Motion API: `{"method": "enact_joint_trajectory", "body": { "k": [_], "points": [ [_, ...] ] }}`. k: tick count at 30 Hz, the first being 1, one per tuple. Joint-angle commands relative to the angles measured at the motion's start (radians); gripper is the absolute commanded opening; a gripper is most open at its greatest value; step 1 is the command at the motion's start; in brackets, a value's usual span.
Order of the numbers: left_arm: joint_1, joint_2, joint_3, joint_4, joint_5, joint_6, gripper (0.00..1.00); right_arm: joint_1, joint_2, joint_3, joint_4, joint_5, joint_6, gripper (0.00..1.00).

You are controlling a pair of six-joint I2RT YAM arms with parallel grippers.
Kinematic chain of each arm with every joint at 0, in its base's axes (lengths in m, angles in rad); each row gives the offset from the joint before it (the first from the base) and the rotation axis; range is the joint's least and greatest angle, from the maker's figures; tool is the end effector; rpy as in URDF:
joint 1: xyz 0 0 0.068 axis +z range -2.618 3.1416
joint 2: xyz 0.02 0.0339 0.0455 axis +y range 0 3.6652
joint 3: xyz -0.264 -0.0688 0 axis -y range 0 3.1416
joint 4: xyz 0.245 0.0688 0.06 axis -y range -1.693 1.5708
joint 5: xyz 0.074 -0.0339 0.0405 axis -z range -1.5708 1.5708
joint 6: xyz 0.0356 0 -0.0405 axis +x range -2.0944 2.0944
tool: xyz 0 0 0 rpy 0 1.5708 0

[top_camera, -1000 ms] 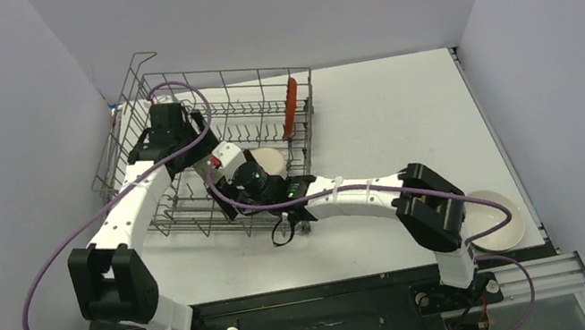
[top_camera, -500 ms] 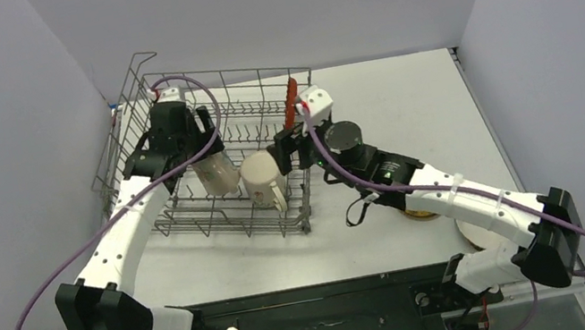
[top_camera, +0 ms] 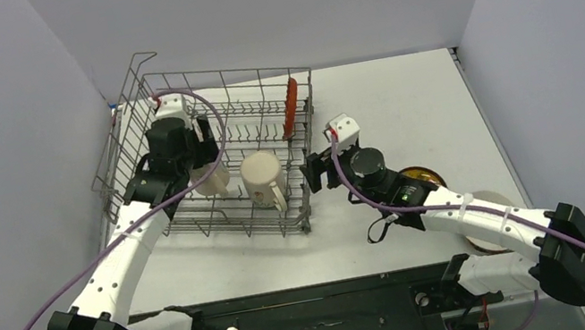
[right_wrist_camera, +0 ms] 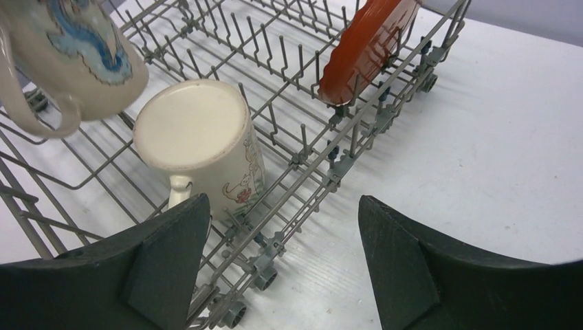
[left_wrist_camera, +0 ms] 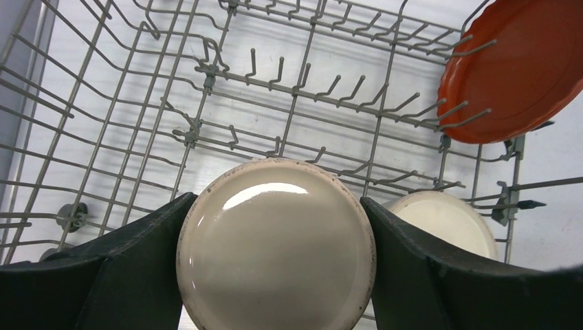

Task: Load the mixed dishes into the dish rack

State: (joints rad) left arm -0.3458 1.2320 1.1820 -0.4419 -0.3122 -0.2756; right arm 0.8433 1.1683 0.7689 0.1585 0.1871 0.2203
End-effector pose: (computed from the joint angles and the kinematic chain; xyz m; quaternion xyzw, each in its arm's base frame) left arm 0.2625 -0.0829 0.3592 -0.0501 0.8498 -0.0281 0.5239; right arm 0.1855 0.1983 0.2904 -0.1853 0.7635 0.2482 0.5668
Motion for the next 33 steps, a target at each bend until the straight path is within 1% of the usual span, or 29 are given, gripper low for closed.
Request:
{"method": "enact_joint_trajectory", "body": {
  "k": [1,4,6,11,15,16,17,18,19,20,22,23,24,26,29,33],
  "points": [
    [-0.007,-0.068,-0.073,0.276,-0.013,0.049,0.00,-0.024,-0.054,-0.053,0.159,-0.013,-0.005,0.74],
    [-0.008,-0.093,-0.166,0.366,-0.042,0.060,0.00,-0.051,-0.079,-0.085,0.197,-0.035,0.014,0.74],
    [-0.008,-0.107,-0.220,0.410,-0.029,0.055,0.00,-0.067,-0.089,-0.105,0.219,-0.053,0.027,0.74],
    [-0.009,-0.140,-0.325,0.461,-0.024,0.007,0.00,-0.087,-0.079,-0.109,0.222,-0.078,0.044,0.74],
    [-0.007,-0.140,-0.339,0.448,-0.055,-0.044,0.00,-0.094,-0.076,-0.117,0.240,-0.090,0.052,0.74],
    [-0.007,-0.133,-0.337,0.410,-0.062,-0.061,0.03,-0.095,-0.073,-0.114,0.235,-0.093,0.052,0.74],
    [-0.007,-0.130,-0.335,0.399,-0.069,-0.066,0.13,-0.095,-0.072,-0.110,0.231,-0.097,0.052,0.73],
    [-0.007,-0.124,-0.333,0.383,-0.069,-0.079,0.37,-0.096,-0.072,-0.111,0.232,-0.098,0.051,0.73],
    [-0.007,-0.120,-0.325,0.372,-0.070,-0.088,0.48,-0.096,-0.072,-0.117,0.243,-0.098,0.052,0.73],
    [-0.007,-0.113,-0.316,0.342,-0.069,-0.112,0.62,-0.098,-0.070,-0.121,0.248,-0.097,0.054,0.73],
    [-0.007,-0.104,-0.287,0.293,-0.057,-0.135,0.76,-0.102,-0.061,-0.118,0.251,-0.105,0.057,0.73],
    [-0.007,-0.106,-0.273,0.268,-0.052,-0.143,0.93,-0.103,-0.055,-0.113,0.239,-0.107,0.057,0.73],
    [-0.007,-0.109,-0.269,0.256,-0.048,-0.145,0.98,-0.102,-0.054,-0.108,0.234,-0.113,0.053,0.73],
    [-0.007,-0.128,-0.274,0.234,-0.056,-0.158,0.97,-0.103,-0.056,-0.116,0.237,-0.115,0.047,0.72],
    [-0.006,-0.181,-0.274,0.222,-0.050,-0.119,0.96,-0.110,-0.045,-0.123,0.251,-0.103,0.046,0.72],
    [-0.003,-0.237,-0.226,0.154,-0.067,-0.092,0.96,-0.115,-0.040,-0.117,0.247,-0.122,0.046,0.72]
  ]
}}
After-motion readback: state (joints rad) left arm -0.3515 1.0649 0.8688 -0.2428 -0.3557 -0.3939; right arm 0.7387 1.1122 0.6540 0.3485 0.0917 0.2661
